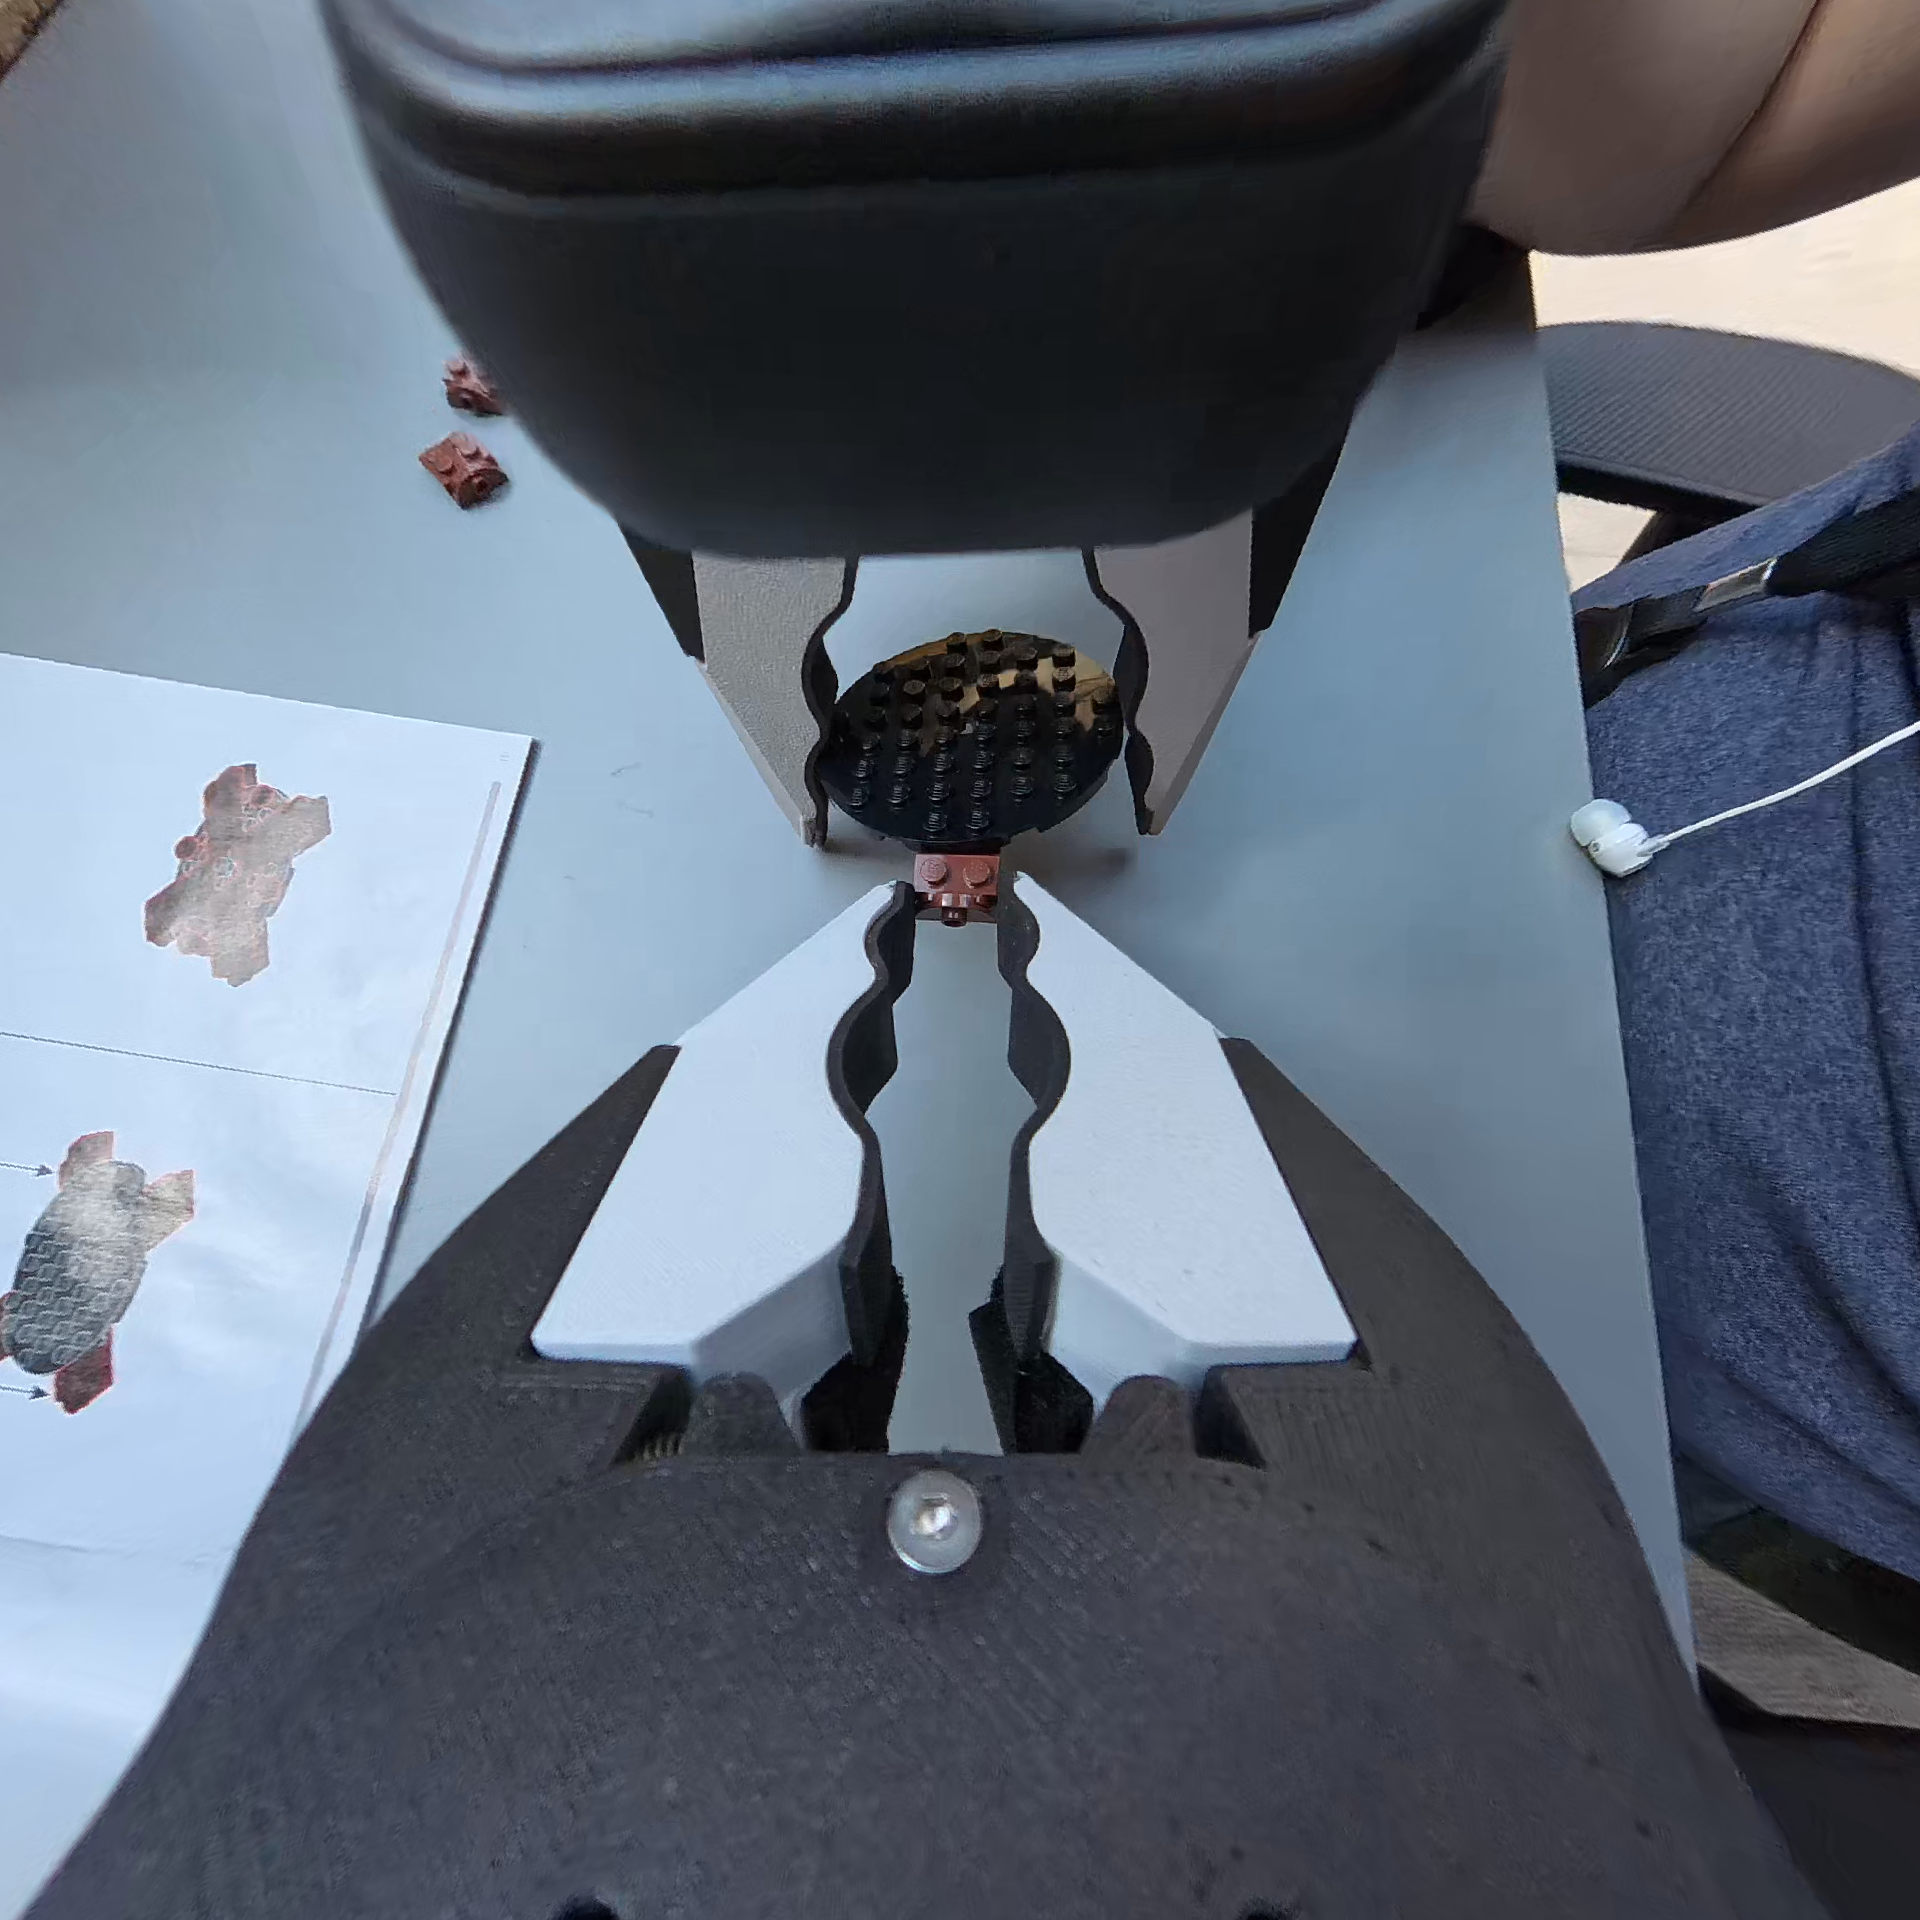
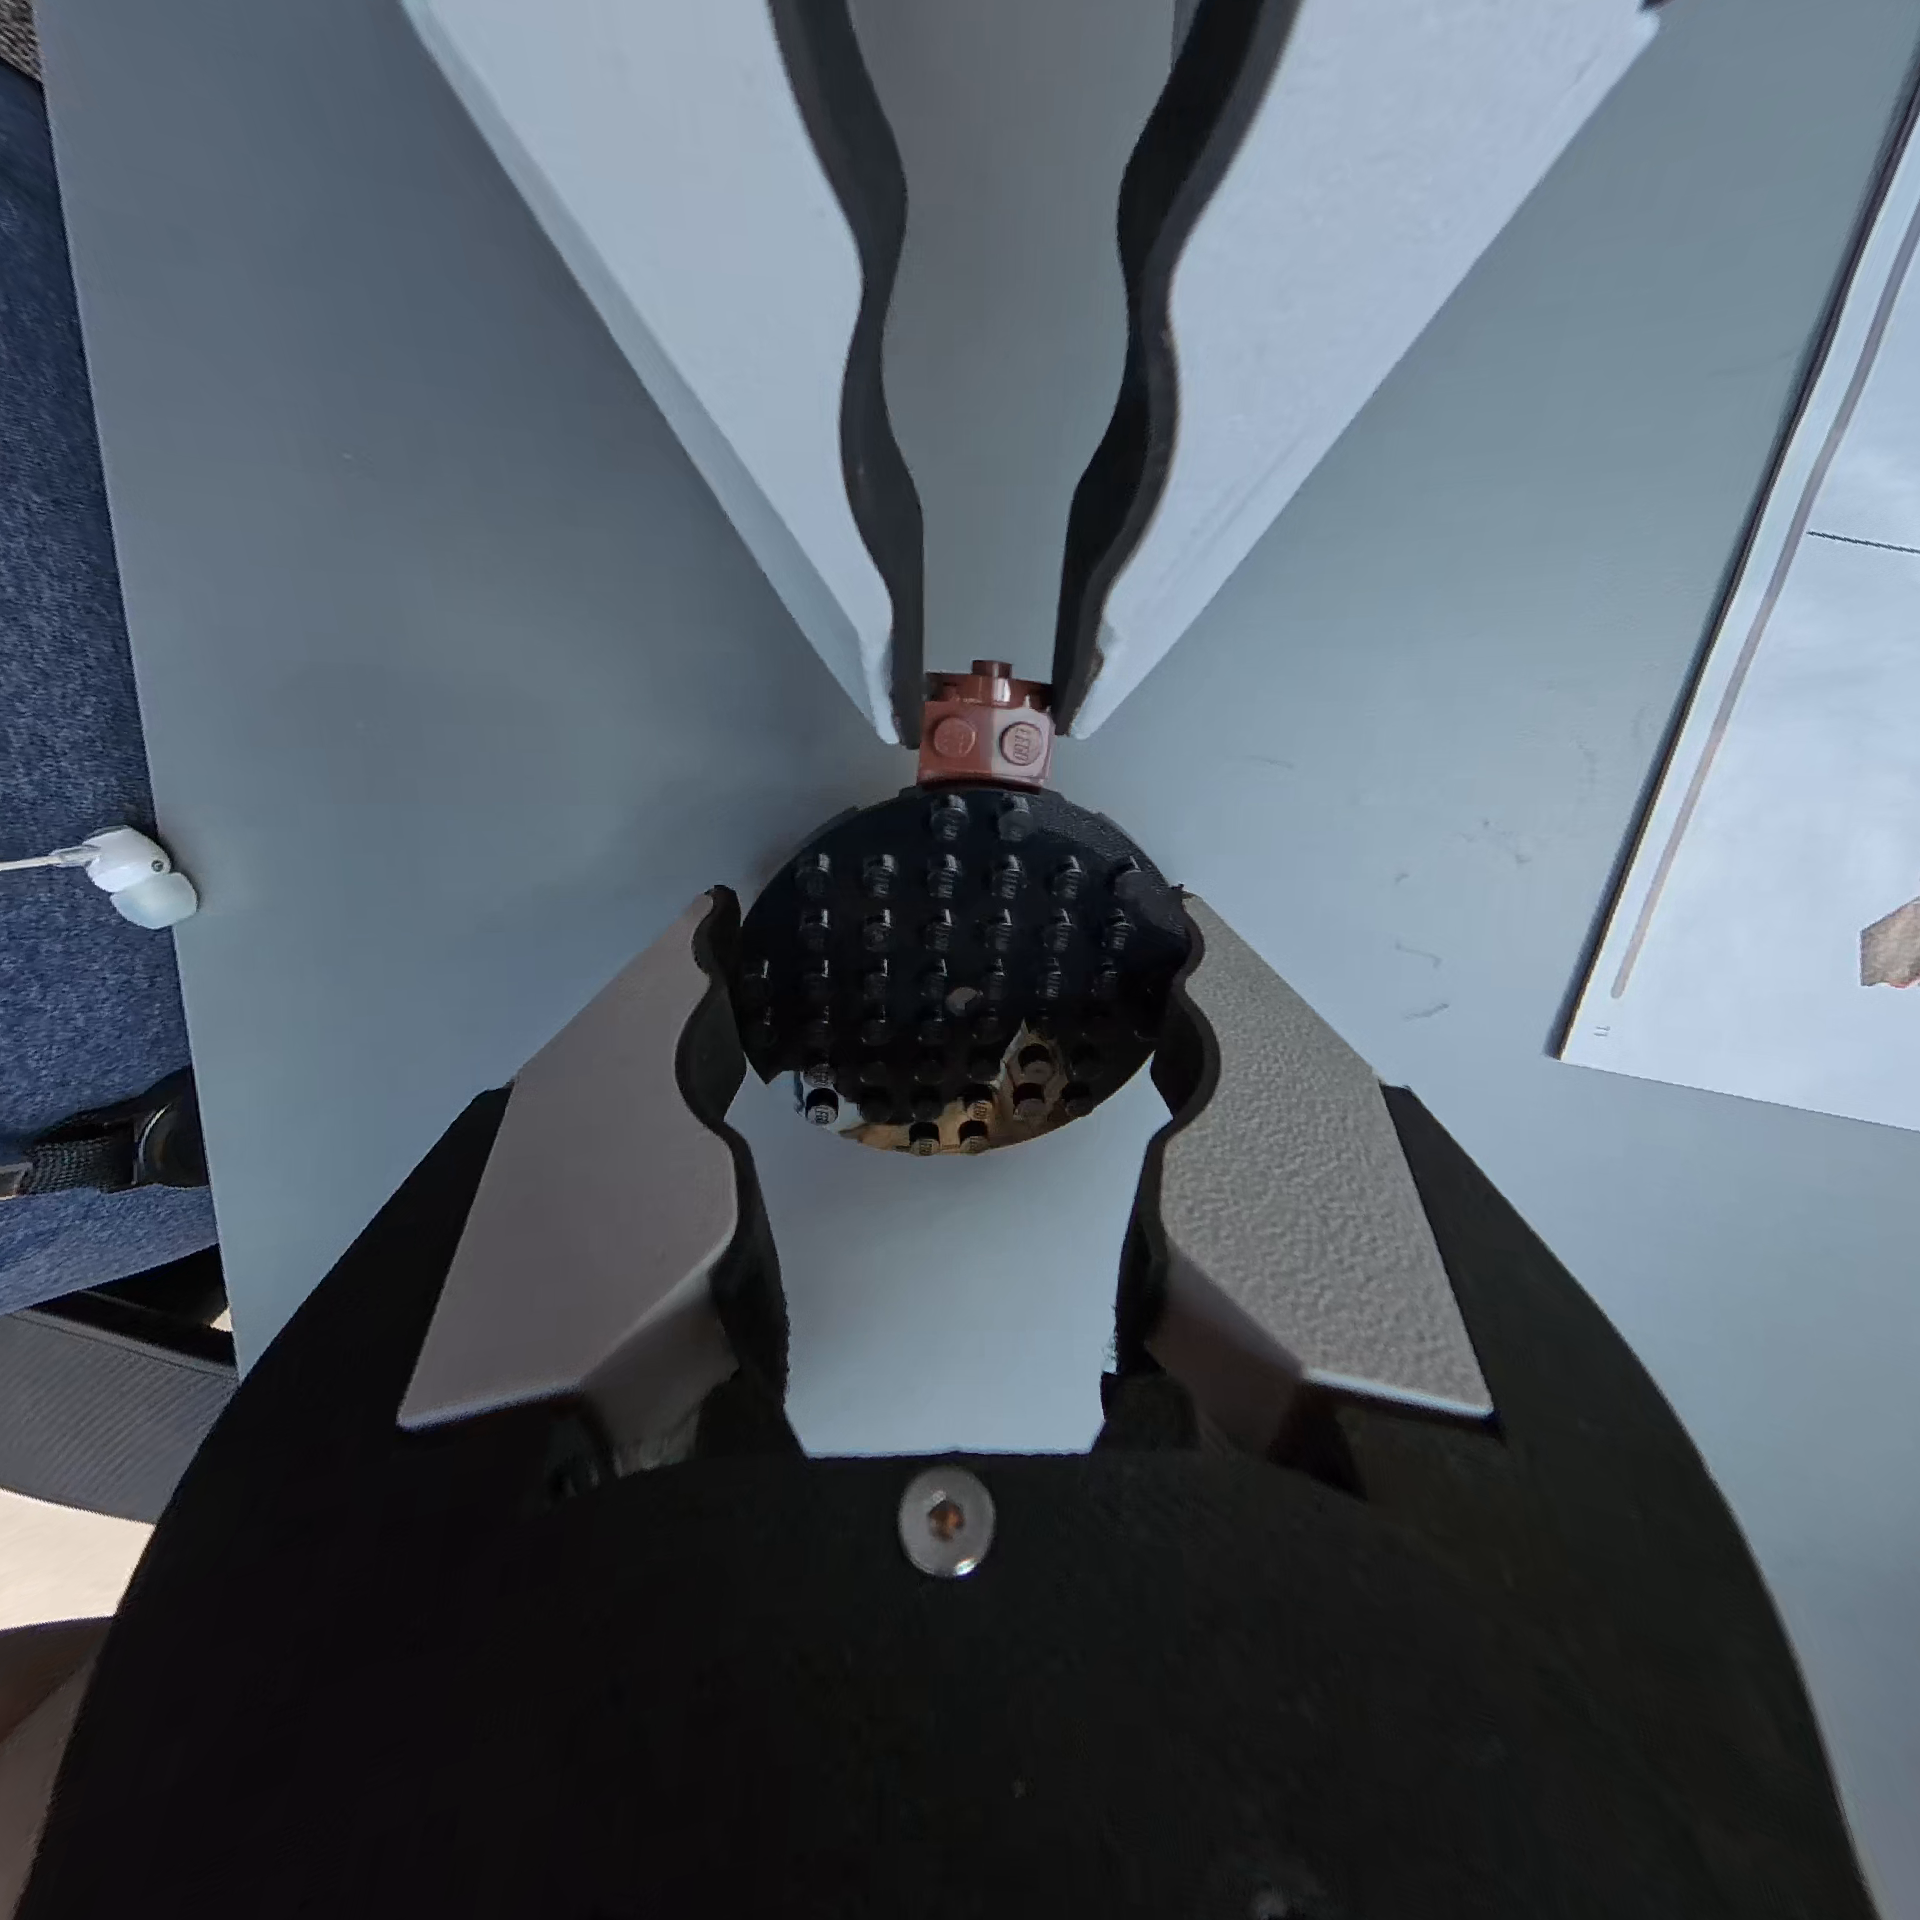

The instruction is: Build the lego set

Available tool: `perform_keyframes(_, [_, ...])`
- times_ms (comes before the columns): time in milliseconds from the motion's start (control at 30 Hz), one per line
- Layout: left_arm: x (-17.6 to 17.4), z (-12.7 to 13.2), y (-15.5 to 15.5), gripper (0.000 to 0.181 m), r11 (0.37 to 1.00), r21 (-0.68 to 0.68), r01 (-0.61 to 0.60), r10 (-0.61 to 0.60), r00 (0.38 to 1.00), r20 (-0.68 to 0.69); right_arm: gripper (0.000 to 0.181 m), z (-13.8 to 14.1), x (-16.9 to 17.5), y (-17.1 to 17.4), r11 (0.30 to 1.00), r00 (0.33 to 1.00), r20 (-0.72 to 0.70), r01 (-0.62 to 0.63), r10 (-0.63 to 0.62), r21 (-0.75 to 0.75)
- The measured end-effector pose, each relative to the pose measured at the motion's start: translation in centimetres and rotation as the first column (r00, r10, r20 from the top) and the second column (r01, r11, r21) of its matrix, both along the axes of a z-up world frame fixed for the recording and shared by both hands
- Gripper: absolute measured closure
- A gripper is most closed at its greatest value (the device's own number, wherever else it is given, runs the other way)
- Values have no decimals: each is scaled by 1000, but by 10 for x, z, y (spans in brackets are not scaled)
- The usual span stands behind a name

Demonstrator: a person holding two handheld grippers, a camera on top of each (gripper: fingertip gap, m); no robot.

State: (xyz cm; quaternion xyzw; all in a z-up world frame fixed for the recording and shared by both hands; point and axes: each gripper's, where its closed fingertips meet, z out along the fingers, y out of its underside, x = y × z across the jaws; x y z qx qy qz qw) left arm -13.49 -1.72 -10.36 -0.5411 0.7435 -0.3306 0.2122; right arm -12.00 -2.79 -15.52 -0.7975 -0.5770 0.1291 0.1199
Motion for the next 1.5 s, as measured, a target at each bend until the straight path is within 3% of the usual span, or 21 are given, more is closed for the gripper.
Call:
perform_keyframes(33, [0, 2, 0, 167, 999, -47, -9, 8, 1000, -6, 102, 1, 0, 0, 1000, 1000, -9, -4, 4, -13])
perform_keyframes(200, [2, 15, 1, 167, 953, -299, -45, 40, 999, -23, 102, 14, -3, -3, 994, 997, -73, -20, 12, -107])
perform_keyframes(400, [3, 31, 1, 167, 833, -551, -55, -7, 994, -110, 102, 30, -3, -13, 955, 990, -126, -93, 59, -283])
perform_keyframes(767, [9, 34, 3, 167, 700, -706, -111, -72, 972, -224, 102, 46, -8, -26, 807, 965, -263, -174, 24, -564])
perform_keyframes(933, [6, 39, -1, 167, 661, -743, -100, -88, 974, -209, 102, 62, -9, -32, 722, 934, -356, -233, -19, -651])
perform_keyframes(1067, [2, 51, -6, 167, 587, -805, -83, -110, 977, -181, 102, 72, -9, -38, 652, 908, -415, -284, -53, -703])
perform_keyframes(1200, [-1, 43, -3, 167, 604, -790, -107, -85, 977, -196, 102, 71, -10, -38, 624, 894, -440, -295, -88, -723])
perform_keyframes(1333, [-4, 38, -2, 167, 601, -790, -120, -56, 980, -191, 102, 64, -13, -37, 658, 895, -441, -287, -75, -696])
perform_keyframes(1500, [-14, 13, 2, 167, 707, -689, -161, 11, 976, -217, 102, 30, -7, -20, 848, 958, -288, -161, 11, -505])
